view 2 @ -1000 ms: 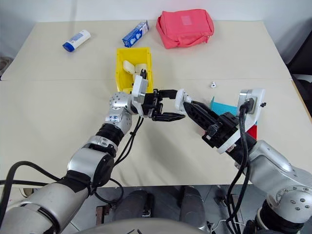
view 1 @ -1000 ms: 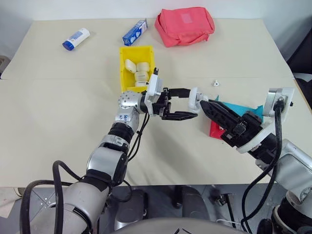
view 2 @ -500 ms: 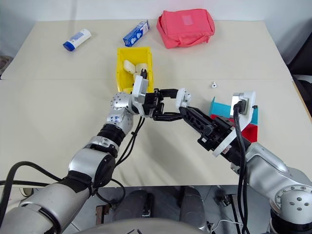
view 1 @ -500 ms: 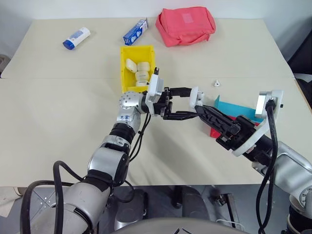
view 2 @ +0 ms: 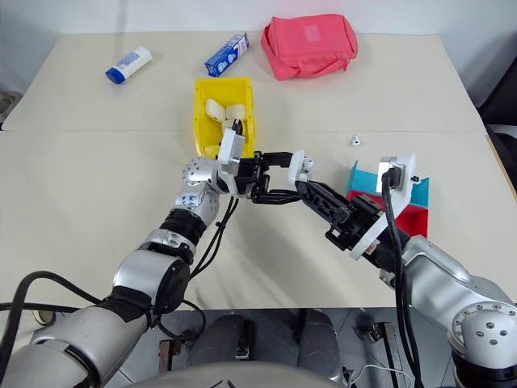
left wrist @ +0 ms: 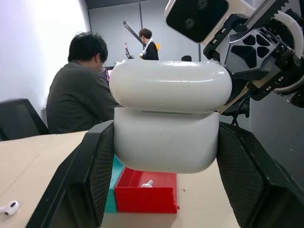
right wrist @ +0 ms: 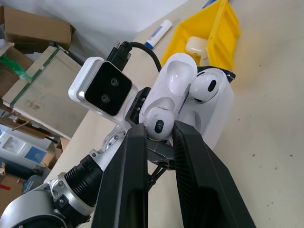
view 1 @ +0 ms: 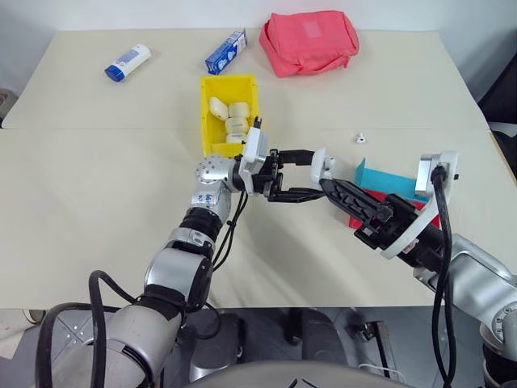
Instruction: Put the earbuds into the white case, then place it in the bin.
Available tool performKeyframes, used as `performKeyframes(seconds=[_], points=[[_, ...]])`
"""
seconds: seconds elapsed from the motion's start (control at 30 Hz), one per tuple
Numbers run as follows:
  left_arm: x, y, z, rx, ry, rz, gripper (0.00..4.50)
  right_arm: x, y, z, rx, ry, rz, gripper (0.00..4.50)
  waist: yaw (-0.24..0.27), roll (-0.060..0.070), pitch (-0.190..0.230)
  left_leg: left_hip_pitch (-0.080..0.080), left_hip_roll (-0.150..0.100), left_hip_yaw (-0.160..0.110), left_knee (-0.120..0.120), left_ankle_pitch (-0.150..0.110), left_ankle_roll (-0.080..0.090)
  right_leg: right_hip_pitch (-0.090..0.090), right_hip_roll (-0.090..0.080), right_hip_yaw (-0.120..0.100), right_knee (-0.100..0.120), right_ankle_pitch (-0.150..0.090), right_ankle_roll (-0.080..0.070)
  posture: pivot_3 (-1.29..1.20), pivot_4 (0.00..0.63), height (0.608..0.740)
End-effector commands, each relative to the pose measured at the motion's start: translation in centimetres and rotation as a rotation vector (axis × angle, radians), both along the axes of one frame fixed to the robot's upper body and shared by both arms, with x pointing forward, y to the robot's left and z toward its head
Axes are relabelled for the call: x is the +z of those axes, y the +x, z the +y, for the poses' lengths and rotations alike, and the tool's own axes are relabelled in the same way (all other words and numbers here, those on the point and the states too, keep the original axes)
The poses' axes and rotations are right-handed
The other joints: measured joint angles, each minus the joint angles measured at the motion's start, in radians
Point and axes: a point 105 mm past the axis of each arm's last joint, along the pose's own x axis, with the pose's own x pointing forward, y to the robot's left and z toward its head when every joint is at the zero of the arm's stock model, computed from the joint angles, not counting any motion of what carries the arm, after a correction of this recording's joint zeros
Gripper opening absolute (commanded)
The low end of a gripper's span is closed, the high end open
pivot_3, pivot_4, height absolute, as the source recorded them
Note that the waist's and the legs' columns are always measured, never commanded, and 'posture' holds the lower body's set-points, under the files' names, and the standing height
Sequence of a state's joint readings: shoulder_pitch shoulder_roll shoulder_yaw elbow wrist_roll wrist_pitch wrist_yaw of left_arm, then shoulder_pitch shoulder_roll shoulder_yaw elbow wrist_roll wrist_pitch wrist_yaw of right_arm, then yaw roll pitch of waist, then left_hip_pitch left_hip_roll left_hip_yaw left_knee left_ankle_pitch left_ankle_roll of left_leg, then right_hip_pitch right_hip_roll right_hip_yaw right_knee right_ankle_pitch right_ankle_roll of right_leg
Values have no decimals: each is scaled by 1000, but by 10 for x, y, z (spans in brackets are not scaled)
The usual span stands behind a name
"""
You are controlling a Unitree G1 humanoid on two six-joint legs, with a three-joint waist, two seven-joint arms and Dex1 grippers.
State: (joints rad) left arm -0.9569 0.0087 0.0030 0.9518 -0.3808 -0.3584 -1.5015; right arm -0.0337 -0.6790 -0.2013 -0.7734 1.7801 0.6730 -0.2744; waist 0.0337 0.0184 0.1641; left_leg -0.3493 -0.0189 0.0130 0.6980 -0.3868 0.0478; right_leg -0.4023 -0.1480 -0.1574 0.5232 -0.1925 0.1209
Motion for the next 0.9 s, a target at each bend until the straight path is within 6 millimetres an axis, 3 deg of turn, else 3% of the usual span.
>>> performKeyframes(seconds=[0.03,0.37,0.9], points=[[18,-13,-1,-102,-39,-107,2801,-13,17,-22,-128,-31,67,382,3,0,0,0,0,0,0,0,0,0,0,0,0,0,0,0,150,740],[20,-15,2,-105,-52,-113,2801,-31,32,-34,-206,-81,150,382,21,-1,0,-3,0,1,0,2,0,-4,0,0,0,2,-1,0,150,740],[22,-1,3,-8,-72,-97,2801,-20,15,-10,-59,-57,120,382,21,-1,-1,-4,0,2,0,2,1,-4,0,0,-1,3,-1,0,150,740]])
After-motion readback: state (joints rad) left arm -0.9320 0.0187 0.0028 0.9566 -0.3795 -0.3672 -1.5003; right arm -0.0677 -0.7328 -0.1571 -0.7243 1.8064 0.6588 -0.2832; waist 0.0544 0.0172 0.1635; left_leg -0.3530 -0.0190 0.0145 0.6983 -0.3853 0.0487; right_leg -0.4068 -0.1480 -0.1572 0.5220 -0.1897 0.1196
